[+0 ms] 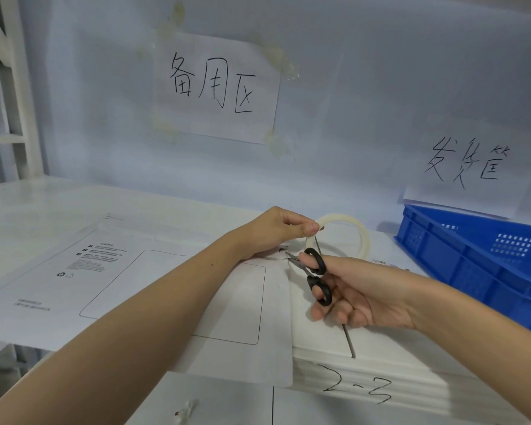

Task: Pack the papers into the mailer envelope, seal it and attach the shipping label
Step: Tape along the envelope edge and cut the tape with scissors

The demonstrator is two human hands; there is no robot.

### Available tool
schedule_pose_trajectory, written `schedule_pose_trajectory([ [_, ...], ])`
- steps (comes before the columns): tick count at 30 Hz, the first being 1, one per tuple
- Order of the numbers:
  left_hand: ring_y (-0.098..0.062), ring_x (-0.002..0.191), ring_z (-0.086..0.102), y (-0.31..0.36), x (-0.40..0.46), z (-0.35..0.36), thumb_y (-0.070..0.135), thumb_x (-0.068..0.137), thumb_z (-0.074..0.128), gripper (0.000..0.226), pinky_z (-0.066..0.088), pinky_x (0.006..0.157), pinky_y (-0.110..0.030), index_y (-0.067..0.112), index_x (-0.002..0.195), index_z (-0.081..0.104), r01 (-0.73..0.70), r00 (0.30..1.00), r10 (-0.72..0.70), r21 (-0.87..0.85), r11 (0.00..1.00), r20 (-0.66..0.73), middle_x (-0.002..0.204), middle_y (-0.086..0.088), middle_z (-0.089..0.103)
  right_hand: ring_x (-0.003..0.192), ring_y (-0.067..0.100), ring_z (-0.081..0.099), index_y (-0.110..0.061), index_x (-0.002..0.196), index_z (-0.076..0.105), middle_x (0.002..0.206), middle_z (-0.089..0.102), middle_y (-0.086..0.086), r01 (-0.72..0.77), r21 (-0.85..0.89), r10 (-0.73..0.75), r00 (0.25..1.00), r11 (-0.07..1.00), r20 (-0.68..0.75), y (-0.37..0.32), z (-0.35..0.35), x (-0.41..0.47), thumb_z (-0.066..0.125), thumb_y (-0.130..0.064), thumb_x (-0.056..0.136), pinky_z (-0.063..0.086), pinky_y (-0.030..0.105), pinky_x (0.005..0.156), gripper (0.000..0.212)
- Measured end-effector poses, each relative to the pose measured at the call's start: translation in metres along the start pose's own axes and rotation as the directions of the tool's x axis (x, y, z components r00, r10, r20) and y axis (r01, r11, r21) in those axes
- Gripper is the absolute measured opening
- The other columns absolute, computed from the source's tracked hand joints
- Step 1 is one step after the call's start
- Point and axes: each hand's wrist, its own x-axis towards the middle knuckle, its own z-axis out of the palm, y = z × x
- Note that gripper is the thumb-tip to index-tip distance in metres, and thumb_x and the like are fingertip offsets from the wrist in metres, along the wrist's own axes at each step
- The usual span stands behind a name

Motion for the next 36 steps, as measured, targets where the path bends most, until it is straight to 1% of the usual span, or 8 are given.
schedule_pose_trajectory([
  [4, 0.006, 0.106, 0.064, 0.0014, -0.0011, 0.0009, 0.036, 0.093, 0.067, 0.013, 0.043, 0.093, -0.014, 0.036, 0.086, 0.078, -0.009, 1.0, 0.009, -0.002, 1.0, 0.004, 0.106, 0.017, 0.075, 0.041, 0.011, 0.052, -0.014, 0.074, 0.051, 0.074, 0.068, 0.01, 0.011, -0.008, -0.011, 1.0, 1.0, -0.014, -0.0004, 0.0011, 0.0005, 0.057, -0.062, 0.084, 0.037, 0.015, 0.033, 0.049],
  [7, 0.005, 0.109, 0.064, 0.0003, -0.0007, 0.0007, 0.037, 0.093, 0.067, 0.013, 0.044, 0.103, -0.021, 0.033, 0.098, 0.078, -0.013, 1.0, 0.013, -0.005, 1.0, 0.013, 0.109, 0.017, 0.075, 0.041, 0.011, 0.053, -0.014, 0.075, 0.051, 0.073, 0.068, 0.01, 0.02, -0.018, -0.021, 1.0, 1.0, -0.019, -0.0004, 0.0016, 0.0004, 0.057, -0.06, 0.086, 0.038, 0.015, 0.033, 0.048],
  [10, 0.003, 0.112, 0.063, -0.0004, -0.0008, 0.0004, 0.039, 0.092, 0.067, 0.011, 0.041, 0.11, -0.028, 0.037, 0.094, 0.078, -0.017, 1.0, 0.017, 0.015, 1.0, 0.011, 0.111, 0.017, 0.074, 0.041, 0.012, 0.054, -0.014, 0.076, 0.051, 0.073, 0.069, 0.011, 0.038, -0.028, -0.039, 0.999, 0.999, -0.034, -0.0001, 0.0034, -0.0007, 0.056, -0.058, 0.088, 0.038, 0.016, 0.033, 0.046],
  [19, -0.007, 0.118, 0.063, -0.0009, -0.0001, 0.0013, 0.04, 0.092, 0.067, 0.011, 0.041, 0.112, -0.036, 0.04, 0.092, 0.078, -0.021, 1.0, 0.021, 0.019, 1.0, 0.012, 0.113, 0.015, 0.074, 0.041, 0.013, 0.054, -0.011, 0.085, 0.053, 0.076, 0.07, 0.012, 0.068, -0.131, -0.08, 0.993, 0.989, -0.088, -0.0026, 0.0081, -0.0014, 0.054, -0.059, 0.088, 0.037, 0.017, 0.036, 0.049],
  [23, 0.002, 0.115, 0.062, -0.0003, -0.0009, 0.0015, 0.038, 0.092, 0.067, 0.011, 0.039, 0.113, -0.031, 0.039, 0.092, 0.078, -0.018, 1.0, 0.018, 0.002, 1.0, 0.02, 0.114, 0.016, 0.073, 0.043, 0.014, 0.054, -0.011, 0.08, 0.053, 0.073, 0.069, 0.011, 0.057, -0.141, -0.07, 0.994, 0.988, -0.089, -0.0041, 0.0077, -0.0004, 0.054, -0.063, 0.087, 0.037, 0.017, 0.036, 0.052],
  [29, 0.0, 0.117, 0.061, -0.0005, -0.0012, 0.0016, 0.04, 0.092, 0.066, 0.017, 0.039, 0.113, -0.031, 0.041, 0.08, 0.078, -0.029, 0.999, 0.029, 0.015, 0.999, 0.025, 0.114, 0.015, 0.073, 0.043, 0.013, 0.055, -0.012, 0.081, 0.053, 0.075, 0.069, 0.012, 0.059, -0.136, -0.071, 0.994, 0.989, -0.088, -0.004, 0.0071, 0.0007, 0.054, -0.063, 0.087, 0.036, 0.017, 0.036, 0.051],
  [34, 0.008, 0.114, 0.06, 0.0016, -0.0017, 0.0022, 0.04, 0.093, 0.066, 0.011, 0.04, 0.106, -0.022, 0.039, 0.091, 0.077, -0.013, 1.0, 0.013, 0.015, 1.0, 0.028, 0.115, 0.017, 0.073, 0.043, 0.013, 0.056, -0.013, 0.082, 0.054, 0.075, 0.069, 0.011, 0.062, -0.139, -0.074, 0.993, 0.988, -0.086, -0.0024, 0.0058, -0.0001, 0.053, -0.063, 0.088, 0.036, 0.017, 0.038, 0.05],
  [36, 0.008, 0.115, 0.059, 0.0012, -0.0016, 0.0018, 0.04, 0.093, 0.066, 0.011, 0.039, 0.108, -0.023, 0.038, 0.094, 0.077, -0.011, 0.999, 0.011, 0.017, 1.0, 0.032, 0.116, 0.018, 0.072, 0.043, 0.013, 0.056, -0.013, 0.083, 0.054, 0.074, 0.069, 0.01, 0.059, -0.138, -0.071, 0.994, 0.989, -0.087, -0.002, 0.0054, -0.0006, 0.053, -0.063, 0.088, 0.036, 0.017, 0.039, 0.05],
])
